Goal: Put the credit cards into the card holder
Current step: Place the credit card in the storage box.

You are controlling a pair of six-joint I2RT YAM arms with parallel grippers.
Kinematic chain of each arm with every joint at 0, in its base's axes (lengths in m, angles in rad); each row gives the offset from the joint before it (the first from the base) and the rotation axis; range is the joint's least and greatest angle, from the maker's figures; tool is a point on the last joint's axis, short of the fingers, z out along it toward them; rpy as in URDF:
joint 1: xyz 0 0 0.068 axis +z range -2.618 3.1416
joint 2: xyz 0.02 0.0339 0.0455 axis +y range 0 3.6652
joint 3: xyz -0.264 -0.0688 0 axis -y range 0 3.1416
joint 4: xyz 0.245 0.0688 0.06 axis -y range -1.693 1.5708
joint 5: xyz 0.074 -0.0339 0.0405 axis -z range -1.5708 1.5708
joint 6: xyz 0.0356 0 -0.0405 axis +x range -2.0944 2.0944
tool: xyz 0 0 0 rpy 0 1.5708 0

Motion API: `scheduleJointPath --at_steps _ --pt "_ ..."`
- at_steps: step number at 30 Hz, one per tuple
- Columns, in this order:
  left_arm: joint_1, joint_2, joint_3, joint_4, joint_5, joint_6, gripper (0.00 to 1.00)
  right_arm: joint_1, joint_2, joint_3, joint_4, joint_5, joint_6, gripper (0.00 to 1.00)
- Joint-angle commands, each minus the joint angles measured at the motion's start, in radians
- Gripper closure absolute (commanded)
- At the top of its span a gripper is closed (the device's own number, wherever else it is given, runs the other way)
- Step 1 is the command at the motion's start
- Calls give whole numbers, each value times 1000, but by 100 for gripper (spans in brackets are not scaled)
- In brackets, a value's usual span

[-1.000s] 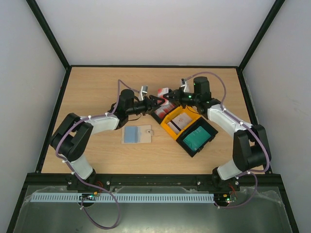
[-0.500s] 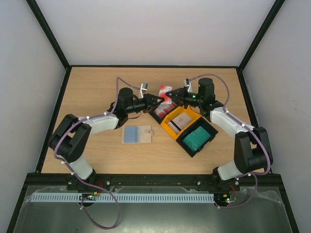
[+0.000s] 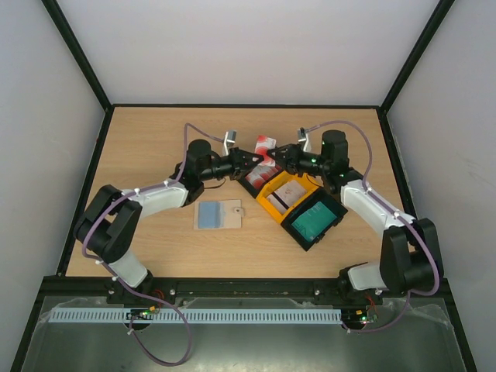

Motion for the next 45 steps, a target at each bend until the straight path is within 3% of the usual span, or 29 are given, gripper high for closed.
scheduleJointPath --at_steps 1,7,13,23,33,37,45 --pt "11 -35 18 12 -20 -27 97 -5 -55 -38 28 0 -36 67" --pt "14 -46 9 58 -12 -69 97 -5 -73 -72 53 26 -15 68" --pt "16 -69 6 62 -13 -72 98 -4 -68 -77 49 63 4 83" --pt "19 -97 -12 76 -13 -81 97 -8 -63 -98 61 122 50 84" --pt "8 -80 2 194 66 -125 97 -7 -12 -81 186 -39 117 79" --pt "-3 -75 16 230 93 -134 97 -6 -6 -72 204 -62 126 80" --pt "-27 -55 46 227 111 -134 97 -4 0 -70 418 -142 245 85"
